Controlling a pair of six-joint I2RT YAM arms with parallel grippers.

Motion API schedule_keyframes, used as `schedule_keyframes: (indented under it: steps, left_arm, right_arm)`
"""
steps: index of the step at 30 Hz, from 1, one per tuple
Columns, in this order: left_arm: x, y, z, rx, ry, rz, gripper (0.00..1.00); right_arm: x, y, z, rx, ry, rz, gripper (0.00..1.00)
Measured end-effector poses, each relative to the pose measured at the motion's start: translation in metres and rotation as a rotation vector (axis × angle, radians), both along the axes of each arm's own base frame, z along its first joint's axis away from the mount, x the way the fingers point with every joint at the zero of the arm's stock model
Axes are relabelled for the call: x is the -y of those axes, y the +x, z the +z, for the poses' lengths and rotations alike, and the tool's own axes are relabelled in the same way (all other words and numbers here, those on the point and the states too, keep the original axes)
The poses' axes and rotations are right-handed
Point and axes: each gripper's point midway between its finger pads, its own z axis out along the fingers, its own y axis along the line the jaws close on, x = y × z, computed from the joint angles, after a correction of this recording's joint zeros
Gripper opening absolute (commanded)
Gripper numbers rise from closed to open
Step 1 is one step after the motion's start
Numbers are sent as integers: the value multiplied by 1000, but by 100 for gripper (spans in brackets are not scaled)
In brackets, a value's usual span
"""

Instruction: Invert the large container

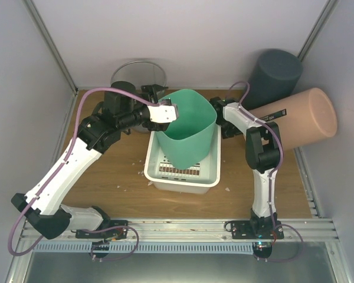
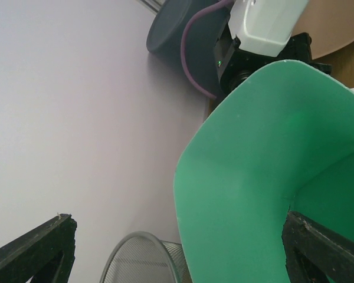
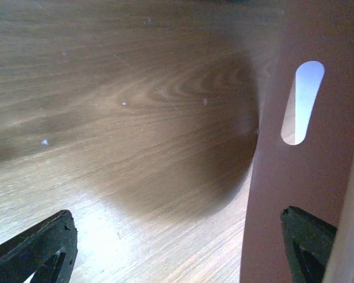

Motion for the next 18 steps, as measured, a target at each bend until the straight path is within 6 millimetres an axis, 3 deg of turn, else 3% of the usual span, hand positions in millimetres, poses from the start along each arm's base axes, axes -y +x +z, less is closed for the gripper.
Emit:
schedule_keyframes:
  steps: [8, 18]
  left_arm:
    - [1, -1, 0, -6, -7, -6, 94]
    - [0, -1, 0, -7, -8, -6, 94]
  right_arm:
    - [-11, 7, 19, 20, -32, 37, 94]
    - [-6, 0, 16, -11, -73, 45, 94]
